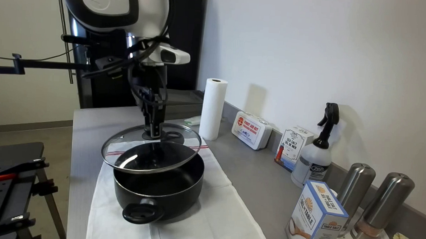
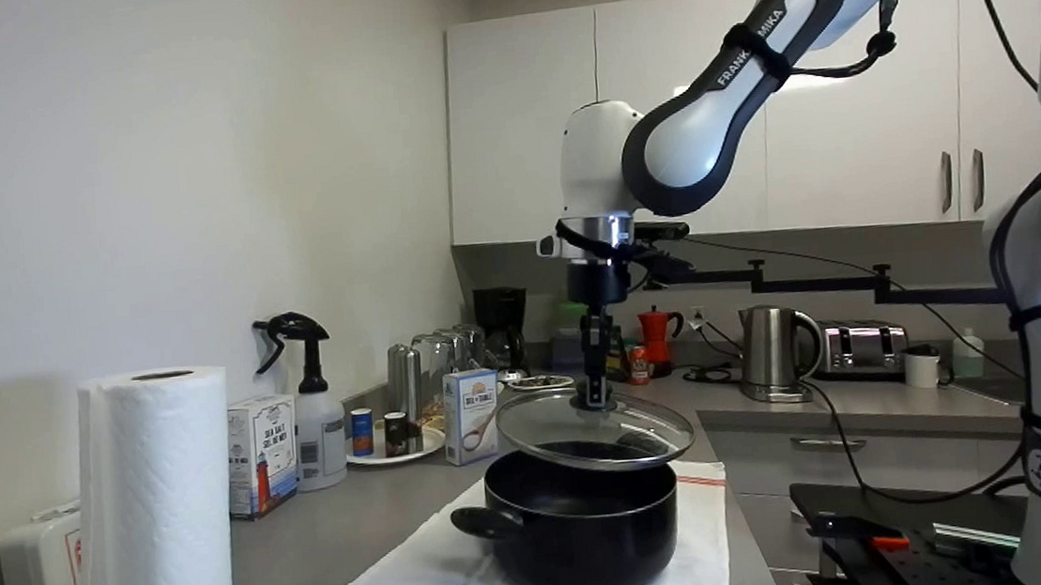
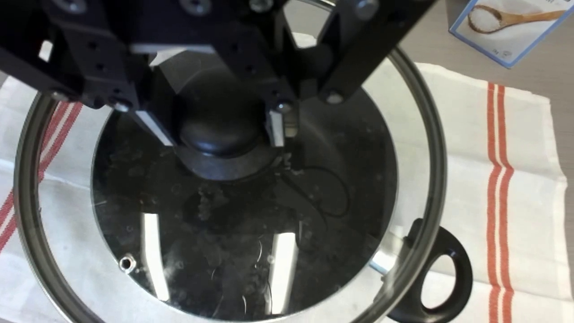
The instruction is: Use the lid to cover the pot
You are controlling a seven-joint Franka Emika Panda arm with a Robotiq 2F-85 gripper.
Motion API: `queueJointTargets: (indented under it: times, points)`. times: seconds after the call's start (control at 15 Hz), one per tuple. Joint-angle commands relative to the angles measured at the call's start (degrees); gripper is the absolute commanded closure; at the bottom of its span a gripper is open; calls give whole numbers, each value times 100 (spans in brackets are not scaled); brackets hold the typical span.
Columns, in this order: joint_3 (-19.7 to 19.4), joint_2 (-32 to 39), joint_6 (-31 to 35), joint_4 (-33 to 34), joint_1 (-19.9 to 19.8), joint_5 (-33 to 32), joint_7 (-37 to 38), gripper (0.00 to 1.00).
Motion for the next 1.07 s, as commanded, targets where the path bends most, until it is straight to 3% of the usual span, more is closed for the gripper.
queueJointTargets:
  times: [0.0, 1.0]
  points:
    - [-9, 72, -123, 163, -9, -47, 137, 75]
    - [-108, 945, -92, 833, -12, -137, 404, 75]
